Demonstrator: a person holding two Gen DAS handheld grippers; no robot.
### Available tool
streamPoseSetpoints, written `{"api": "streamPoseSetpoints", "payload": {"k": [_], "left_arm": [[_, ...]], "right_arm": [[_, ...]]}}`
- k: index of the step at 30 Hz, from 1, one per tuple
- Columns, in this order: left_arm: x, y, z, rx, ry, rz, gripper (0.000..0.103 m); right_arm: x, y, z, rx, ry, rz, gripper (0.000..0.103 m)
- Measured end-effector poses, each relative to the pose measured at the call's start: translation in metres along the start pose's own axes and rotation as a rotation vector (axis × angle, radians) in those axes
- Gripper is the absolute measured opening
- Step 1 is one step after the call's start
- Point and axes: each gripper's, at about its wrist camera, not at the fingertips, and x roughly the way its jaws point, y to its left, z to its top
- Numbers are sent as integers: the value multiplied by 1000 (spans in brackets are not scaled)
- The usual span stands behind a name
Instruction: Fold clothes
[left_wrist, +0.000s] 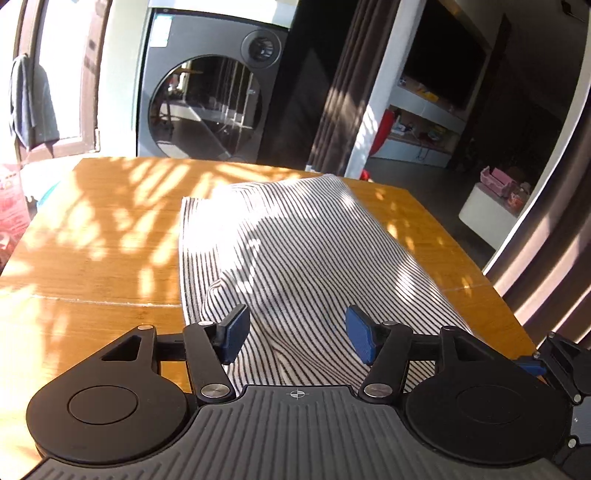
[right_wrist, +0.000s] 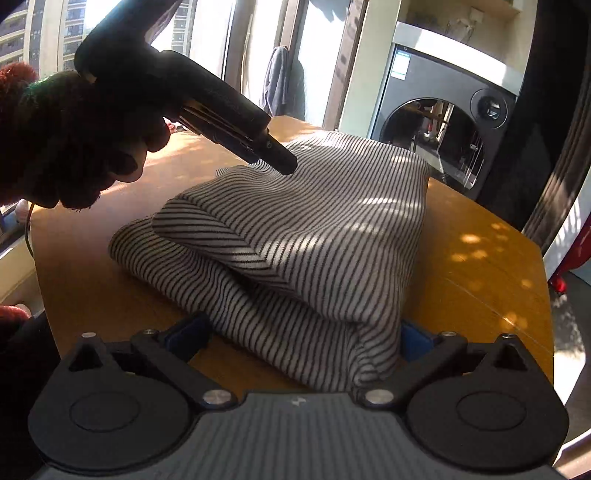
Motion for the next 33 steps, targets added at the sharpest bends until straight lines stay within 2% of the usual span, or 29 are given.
{"api": "streamPoseSetpoints", "payload": {"k": [2, 4, 7, 10, 12, 14, 16, 17, 18, 20, 22, 23, 25, 26, 27, 29, 32, 33], "left_arm": [[-19, -15, -9, 60, -13, -47, 69], [-28, -28, -22, 115, 4, -82, 69], [-30, -42, -42, 196, 48, -77, 70], [-28, -36, -56, 170, 97, -72, 75], [-31, -33, -62, 162, 98, -83, 77], [-34, -33, -67, 189, 107, -78, 85], [-36, -36, -71, 223, 111, -68, 85], [-38, -38, -71, 232, 112, -69, 85], [-41, -38, -70, 232, 111, -77, 85], [-49, -38, -67, 227, 96, -92, 86], [-58, -38, -63, 234, 72, -78, 90], [-63, -37, -62, 239, 59, -60, 92], [-70, -32, -59, 238, 39, -28, 94], [-72, -29, -58, 229, 34, -19, 94], [-74, -25, -56, 216, 31, -15, 94], [-74, -20, -55, 187, 30, -14, 95], [-69, -20, -56, 166, 43, -9, 95], [-68, -20, -57, 165, 49, -11, 96]], "right_arm": [[17, -18, 0, 135, 45, 63, 103], [30, -21, -2, 125, 43, 54, 103], [46, -18, -4, 123, 55, 51, 103], [52, -11, -7, 93, 77, 80, 103], [46, -11, -8, 68, 32, 62, 103], [36, -11, -4, 26, -57, 13, 101], [33, -15, 7, 10, -130, -26, 87], [36, -20, 13, 29, -147, -33, 73], [41, -25, 18, 49, -158, -42, 62], [61, -35, 28, 68, -143, -71, 56], [92, -42, 29, 49, -34, -46, 56], [100, -44, 26, 56, -15, -26, 56], [104, -49, 29, 88, -24, -4, 56], [100, -58, 32, 161, -35, 34, 59], [96, -68, 33, 249, -51, 81, 79], [84, -98, 28, 547, -109, 247, 103], [87, -130, 4, 891, -119, 468, 103], [92, -134, 0, 946, -122, 490, 103]]}}
